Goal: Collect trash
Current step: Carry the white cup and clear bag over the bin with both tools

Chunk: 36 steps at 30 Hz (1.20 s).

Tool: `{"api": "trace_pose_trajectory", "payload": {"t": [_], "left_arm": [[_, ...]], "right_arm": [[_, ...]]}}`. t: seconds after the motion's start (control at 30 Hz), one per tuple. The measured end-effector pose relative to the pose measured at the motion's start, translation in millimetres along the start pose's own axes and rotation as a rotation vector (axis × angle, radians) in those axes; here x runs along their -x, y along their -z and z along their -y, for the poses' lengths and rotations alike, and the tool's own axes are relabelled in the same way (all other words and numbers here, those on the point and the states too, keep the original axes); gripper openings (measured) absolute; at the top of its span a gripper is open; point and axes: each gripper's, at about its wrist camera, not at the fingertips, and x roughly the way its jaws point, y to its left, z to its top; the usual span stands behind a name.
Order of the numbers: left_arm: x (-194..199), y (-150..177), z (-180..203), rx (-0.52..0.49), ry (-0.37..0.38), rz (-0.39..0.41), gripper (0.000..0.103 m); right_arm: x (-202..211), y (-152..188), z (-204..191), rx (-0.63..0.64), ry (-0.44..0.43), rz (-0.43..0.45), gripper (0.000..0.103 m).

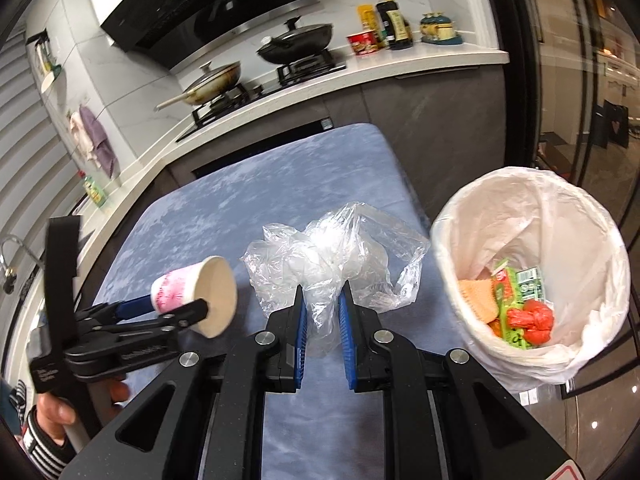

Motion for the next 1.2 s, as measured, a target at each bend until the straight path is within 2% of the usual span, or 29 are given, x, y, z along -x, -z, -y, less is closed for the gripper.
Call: {"api": "trace_pose_trajectory", "payload": {"t": [0.3,0.53,0.97,1.2], "left_arm": [[21.7,-19.4,53.4,-0.062,0.065,0.052,0.081],[26.7,-31.1,110.2,-0.129,0.128,0.077,0.081],[12.8,-44.9,204.6,-0.255,0.217,0.086,0.081],[0.2,-48.4,230.9,-0.283,0.230,0.074,0.081]], "right_arm": [[27.4,-8.5,43.0,-0.058,0.072,0.067,0.016],[49.1,-10.6,78.2,-0.089,0.156,0.109,0.016],[62.3,-9.5,146.4,-0.197,0.245,0.133,0.016],[56.9,-9.7,165.2,-0.227,0.265,0.129,0.016]]}}
